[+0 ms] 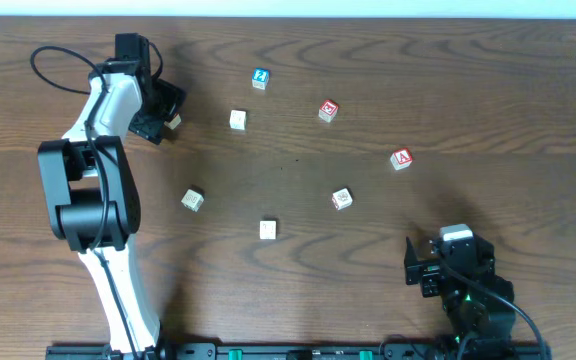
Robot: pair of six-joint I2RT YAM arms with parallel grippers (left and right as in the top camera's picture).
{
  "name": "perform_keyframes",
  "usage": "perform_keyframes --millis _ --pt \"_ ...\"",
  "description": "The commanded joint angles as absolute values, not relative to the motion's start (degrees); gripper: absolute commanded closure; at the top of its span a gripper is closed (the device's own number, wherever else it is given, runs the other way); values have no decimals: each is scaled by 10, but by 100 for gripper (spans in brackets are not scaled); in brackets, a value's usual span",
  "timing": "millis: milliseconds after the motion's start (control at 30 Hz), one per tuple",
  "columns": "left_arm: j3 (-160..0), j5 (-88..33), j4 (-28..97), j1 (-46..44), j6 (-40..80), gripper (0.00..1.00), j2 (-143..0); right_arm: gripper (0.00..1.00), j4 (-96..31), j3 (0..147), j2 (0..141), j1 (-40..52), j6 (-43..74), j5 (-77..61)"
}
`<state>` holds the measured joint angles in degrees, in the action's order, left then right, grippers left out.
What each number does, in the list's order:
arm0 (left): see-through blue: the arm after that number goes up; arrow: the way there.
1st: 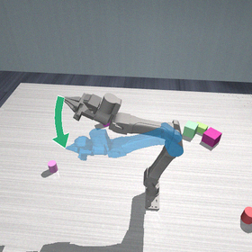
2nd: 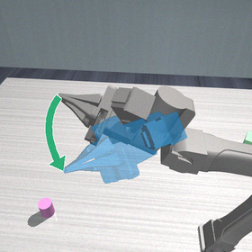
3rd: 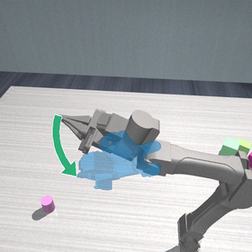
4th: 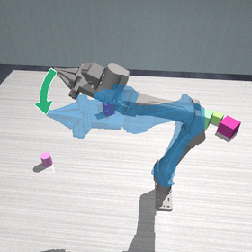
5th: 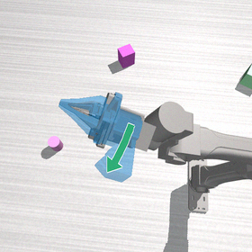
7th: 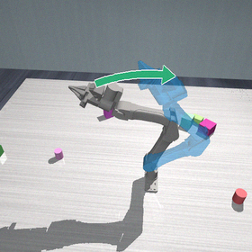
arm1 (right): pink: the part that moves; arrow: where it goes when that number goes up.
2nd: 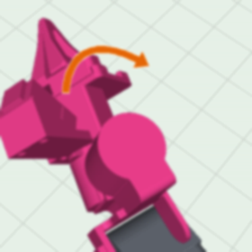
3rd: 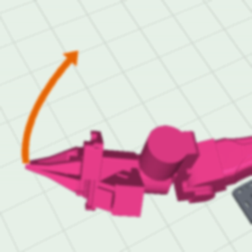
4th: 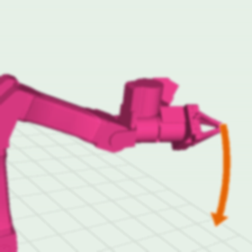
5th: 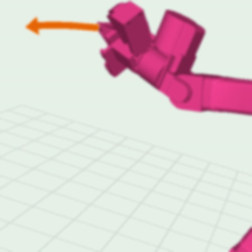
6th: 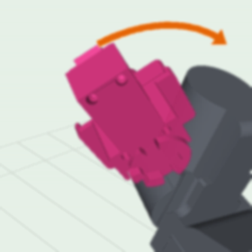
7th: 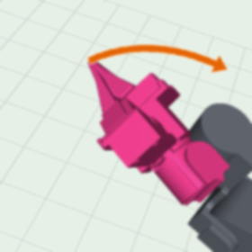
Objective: Spell out Ai2
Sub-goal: 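Lower the left gripper and close it on the I block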
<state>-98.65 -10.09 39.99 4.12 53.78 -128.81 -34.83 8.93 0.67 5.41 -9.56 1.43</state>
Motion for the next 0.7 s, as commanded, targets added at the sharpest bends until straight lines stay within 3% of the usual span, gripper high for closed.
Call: perform_keyframes --millis 0,200,667 --pt "-995 -95 401 42 523 25 -1296 1 -347 88 3 46 -103 10" --pt "-995 -95 401 42 523 37 -1296 1 -347 88 3 46 -103 10" --pt "-995 -89 401 42 523 46 -1296 1 -347 88 3 46 -103 10"
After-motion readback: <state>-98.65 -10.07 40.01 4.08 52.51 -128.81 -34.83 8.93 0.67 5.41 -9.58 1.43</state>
